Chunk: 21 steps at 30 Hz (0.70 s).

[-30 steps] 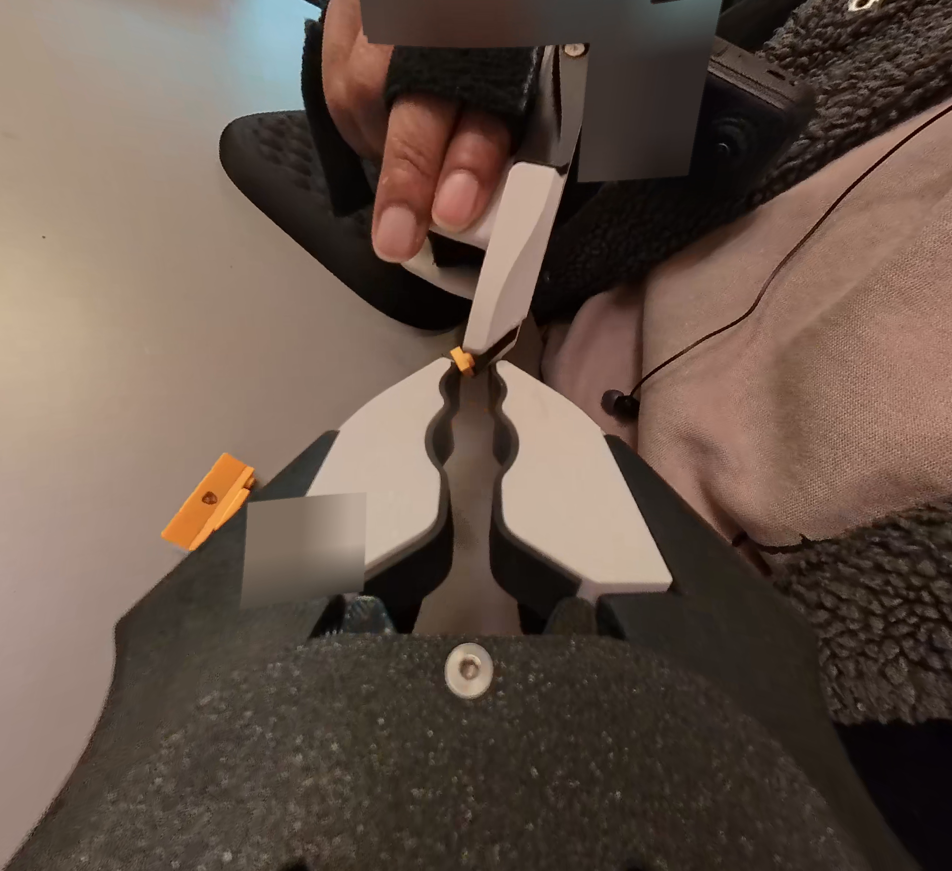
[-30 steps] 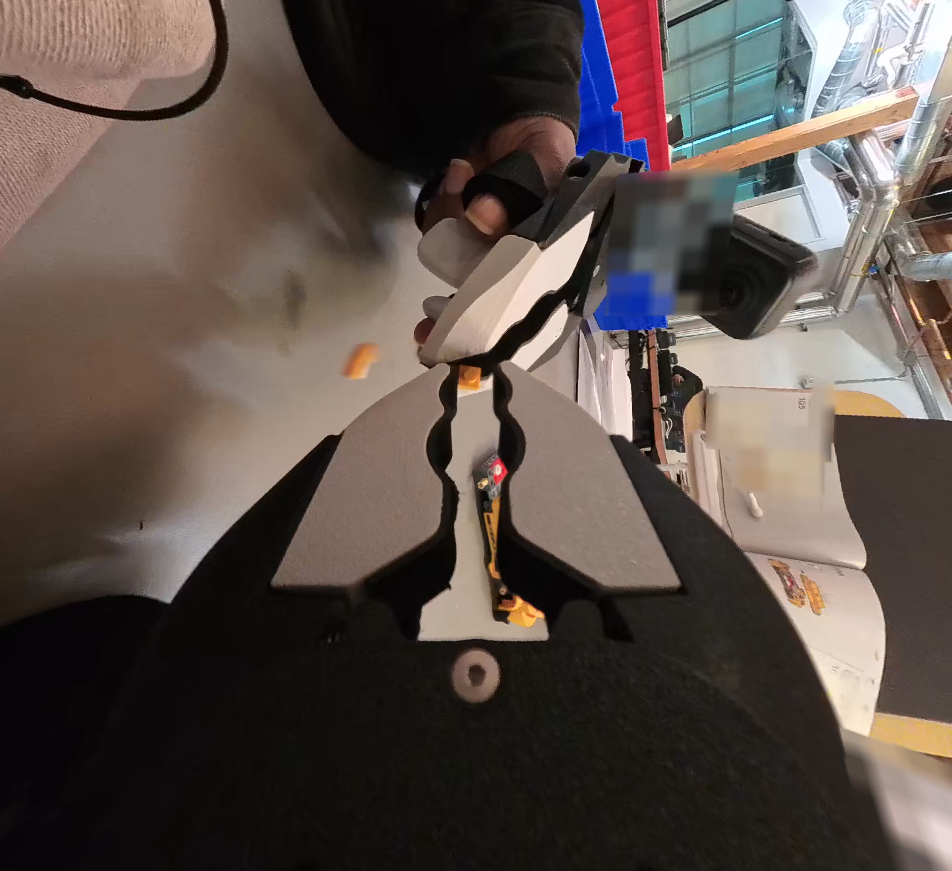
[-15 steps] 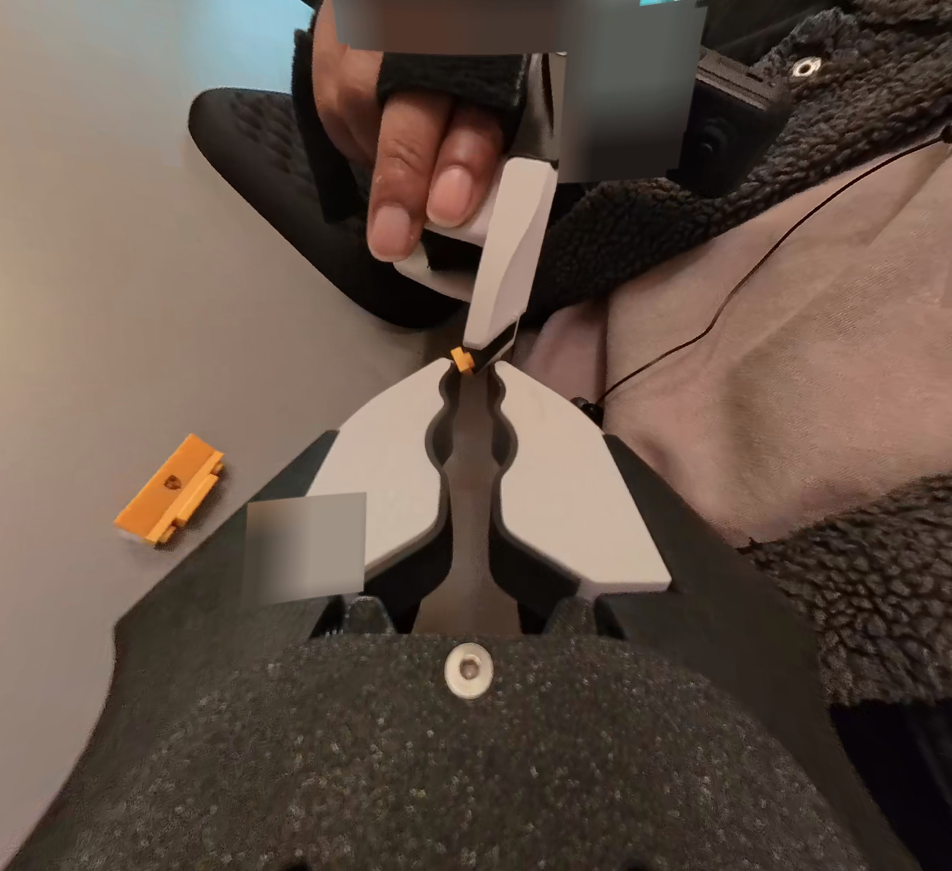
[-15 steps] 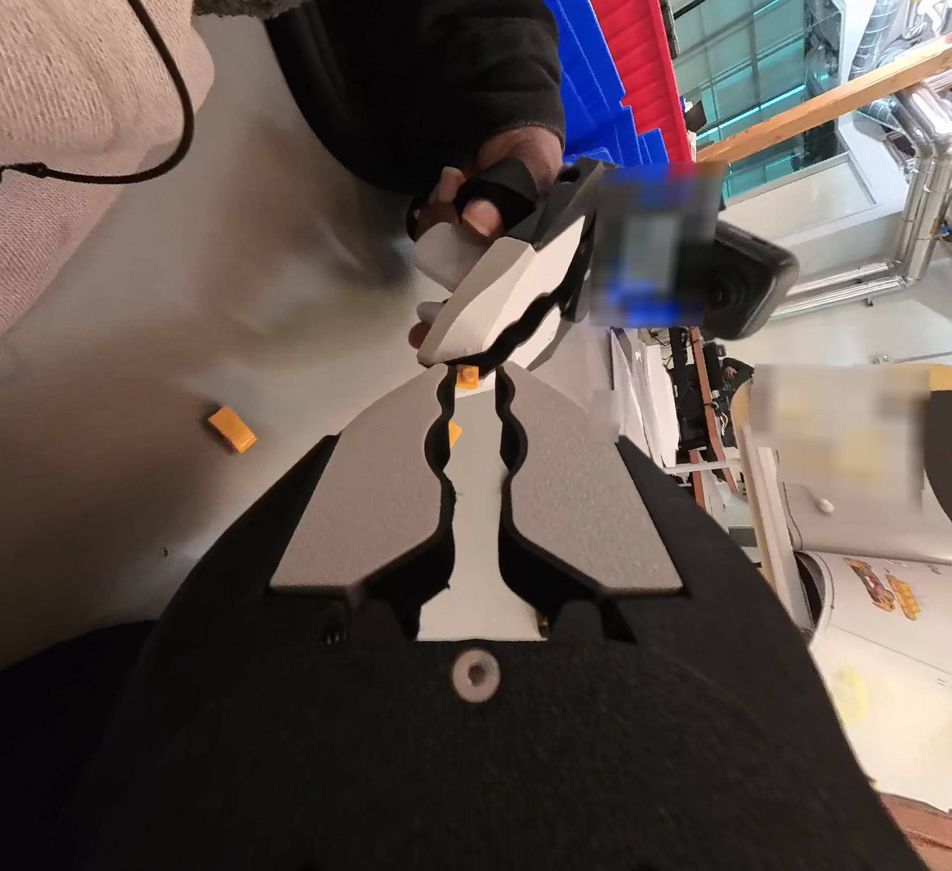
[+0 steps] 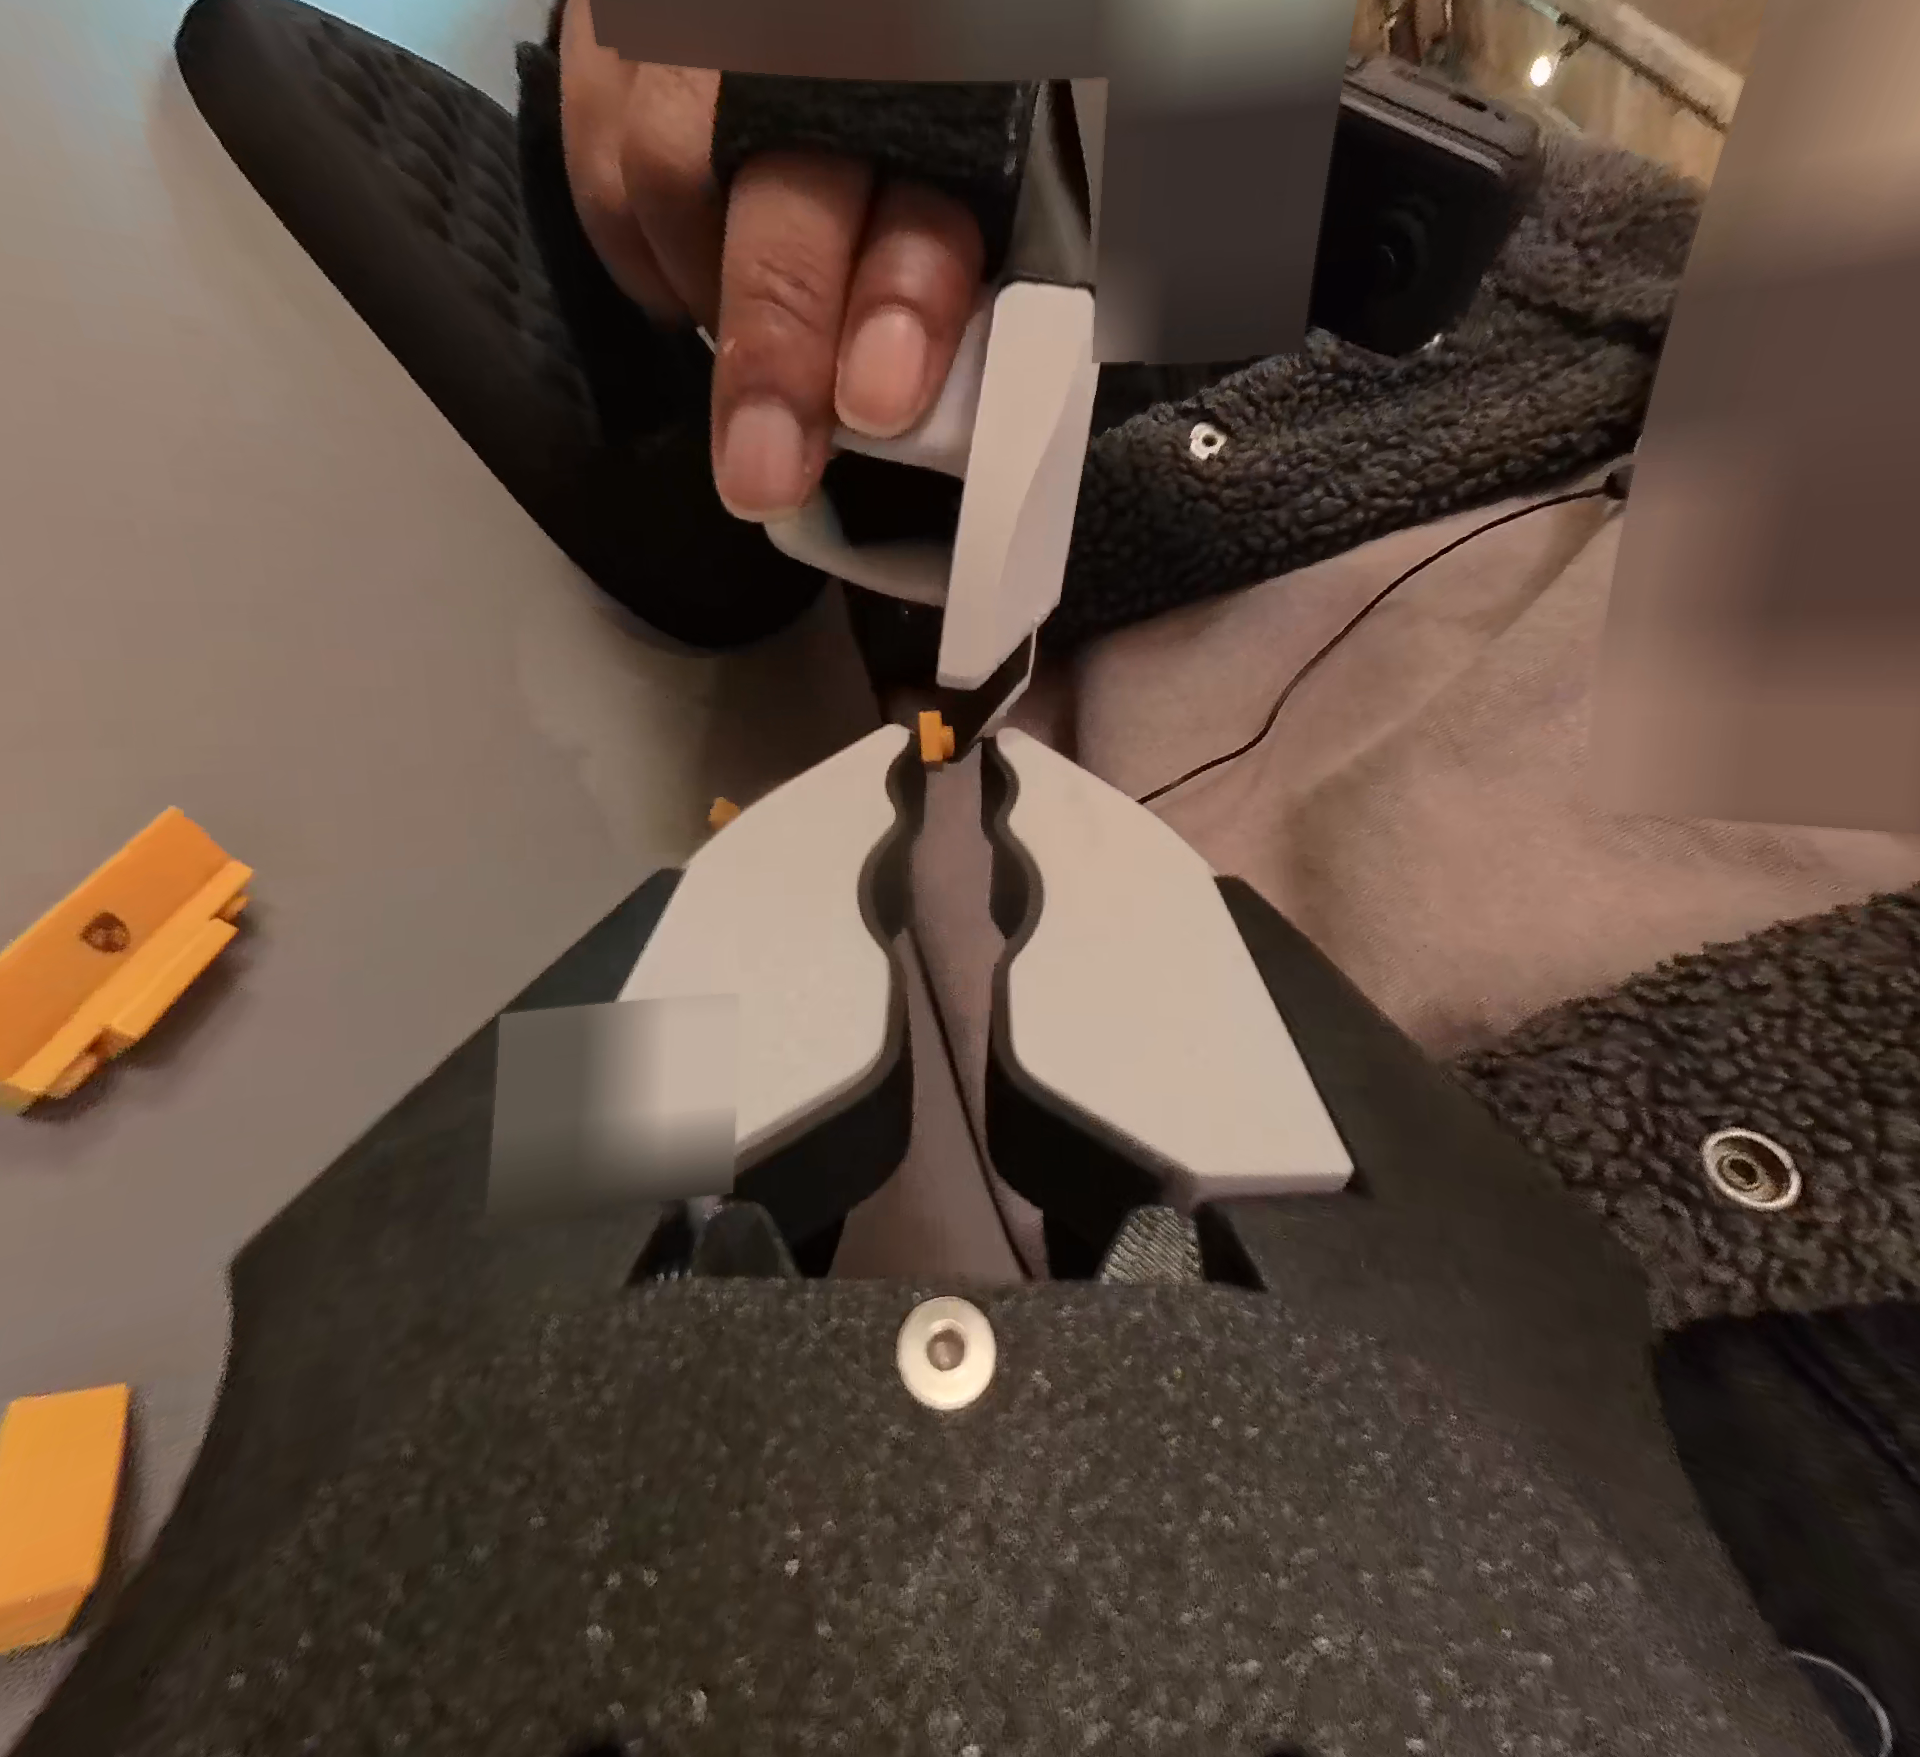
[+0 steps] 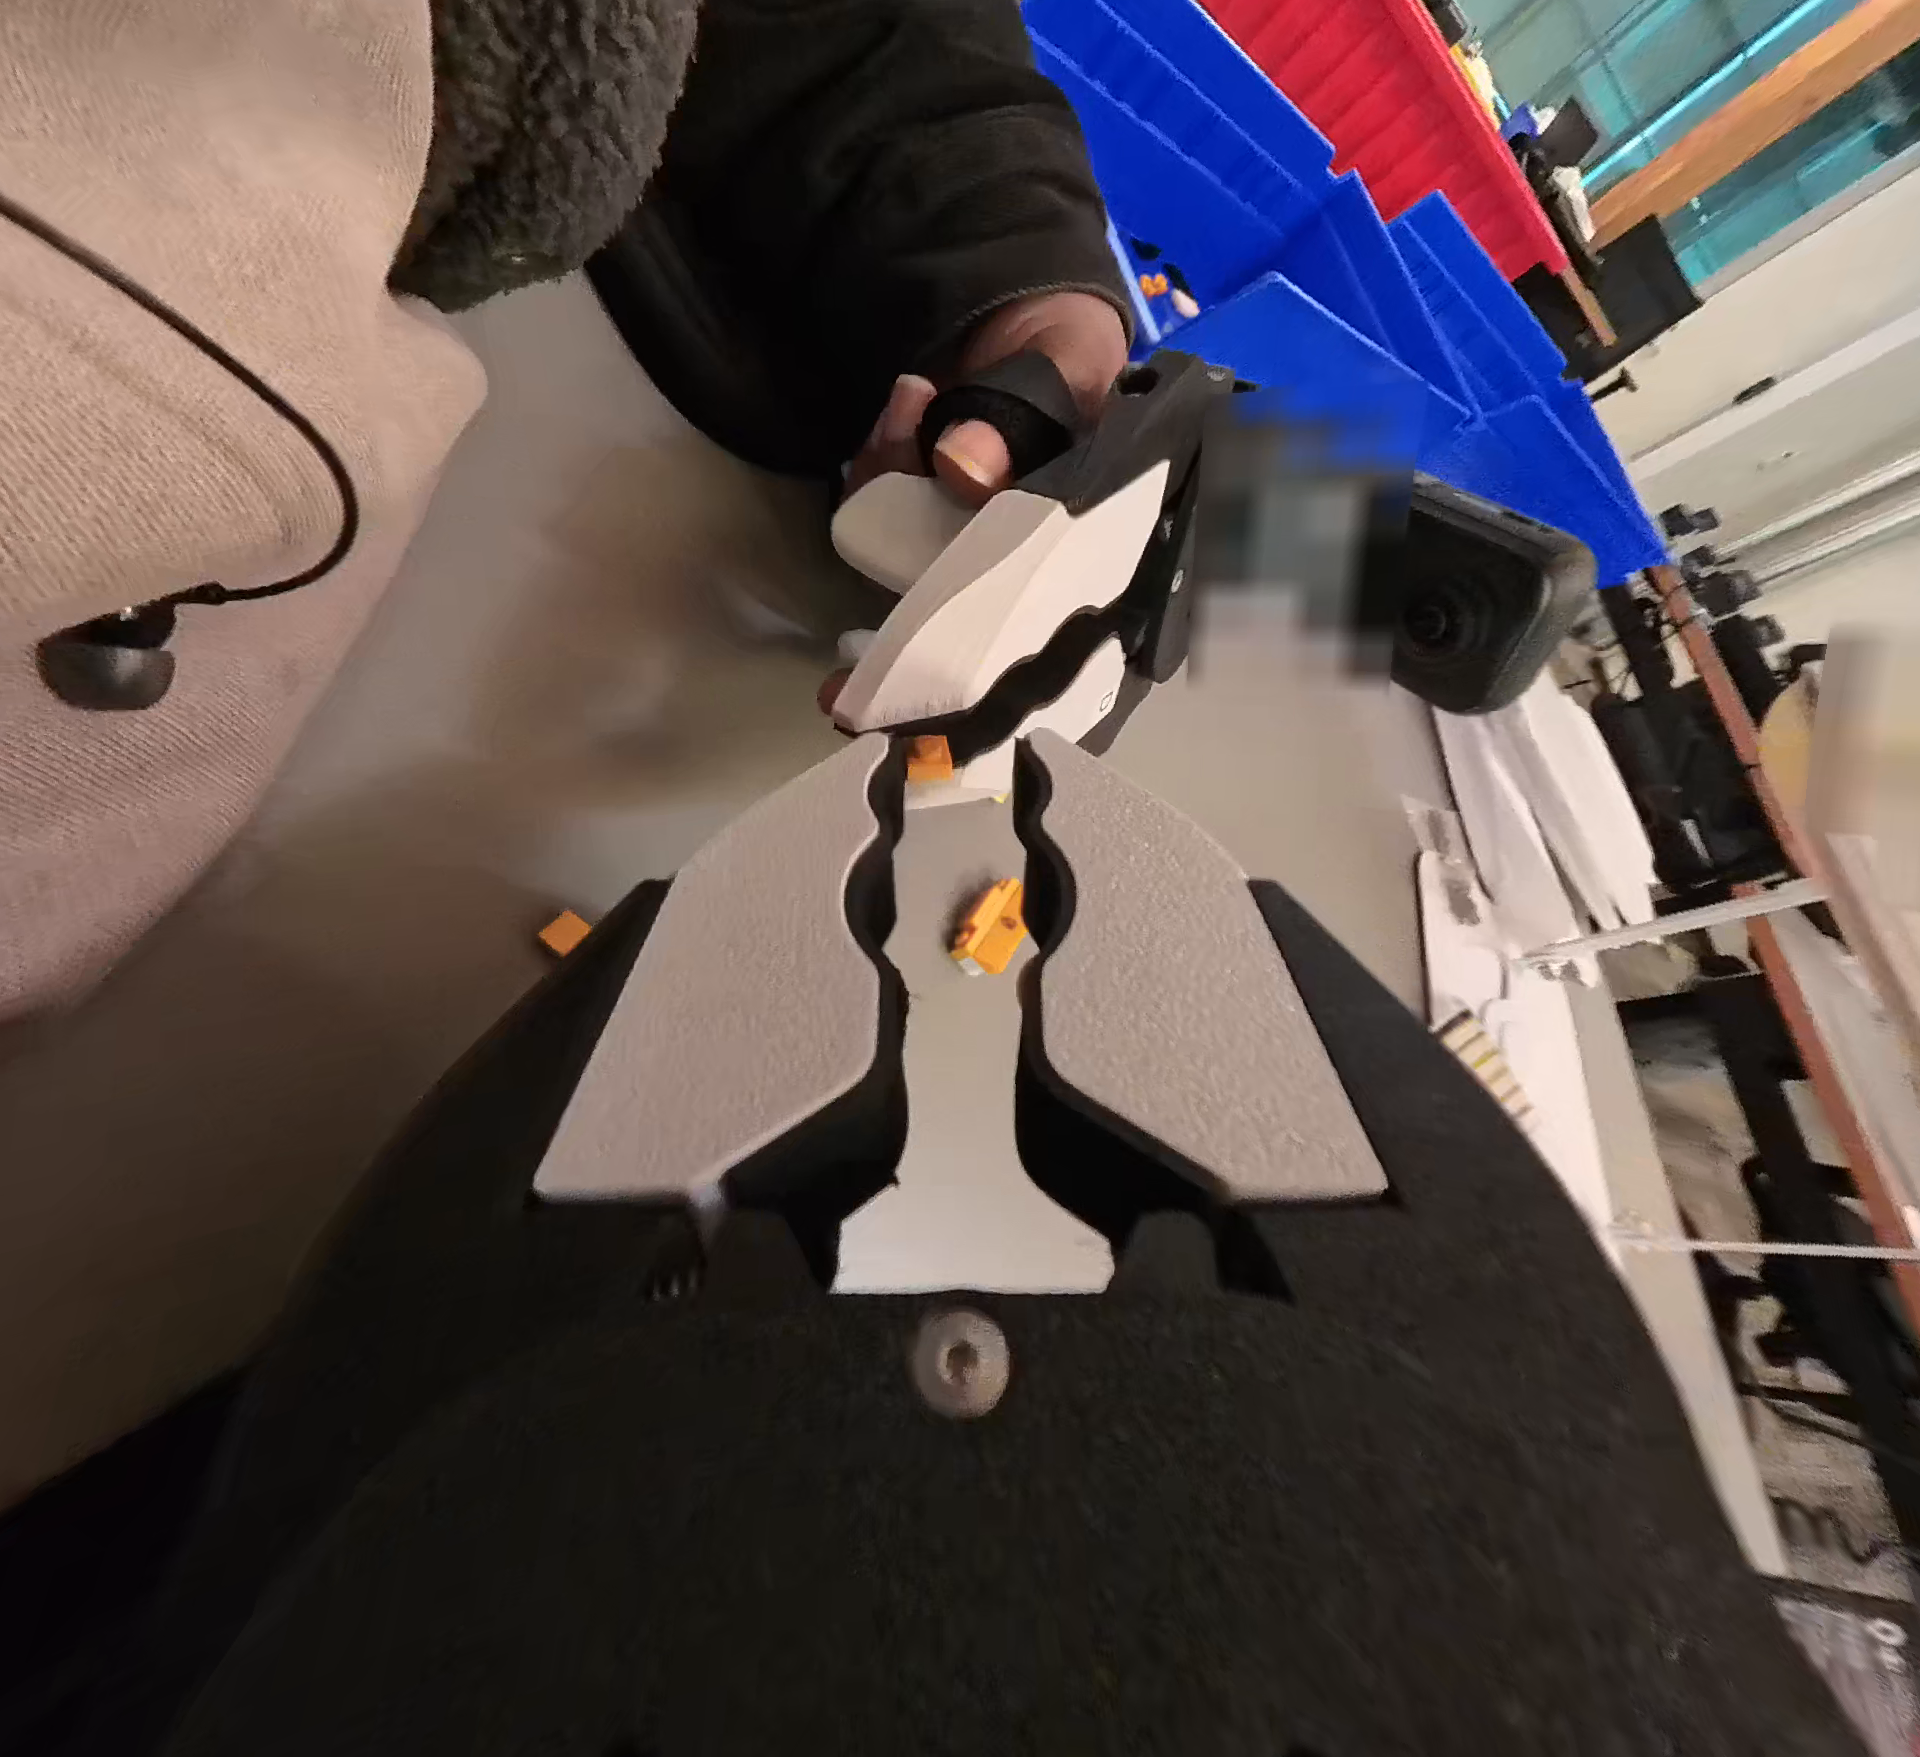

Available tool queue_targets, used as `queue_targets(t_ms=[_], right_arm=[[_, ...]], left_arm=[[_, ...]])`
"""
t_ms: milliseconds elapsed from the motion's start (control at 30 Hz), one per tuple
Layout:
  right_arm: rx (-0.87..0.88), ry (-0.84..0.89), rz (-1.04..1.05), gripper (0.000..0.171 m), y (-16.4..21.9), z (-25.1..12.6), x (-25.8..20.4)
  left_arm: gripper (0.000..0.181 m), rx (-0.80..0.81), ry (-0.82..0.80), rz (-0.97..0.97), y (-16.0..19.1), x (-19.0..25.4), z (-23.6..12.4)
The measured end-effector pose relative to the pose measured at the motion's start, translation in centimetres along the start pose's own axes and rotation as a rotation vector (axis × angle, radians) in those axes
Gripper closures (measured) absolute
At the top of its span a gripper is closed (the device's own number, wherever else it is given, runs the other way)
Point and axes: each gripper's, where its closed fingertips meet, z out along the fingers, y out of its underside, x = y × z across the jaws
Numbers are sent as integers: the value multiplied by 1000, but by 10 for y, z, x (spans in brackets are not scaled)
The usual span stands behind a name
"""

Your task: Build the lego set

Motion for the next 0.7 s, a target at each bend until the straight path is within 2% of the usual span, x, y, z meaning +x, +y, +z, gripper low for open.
queue_targets(t_ms=[333, 500, 700], right_arm=[[-14, -88, 144, 149, 9, -7, -1], [-151, -323, 196, 155, 30, -17, -36], [-266, -525, 148, 155, 40, -15, -63]], left_arm=[[172, 91, 40, -151, -8, -5, -8], [162, 94, 0, -195, -5, -11, -11], [149, 102, -42, -241, -1, -13, -13]])
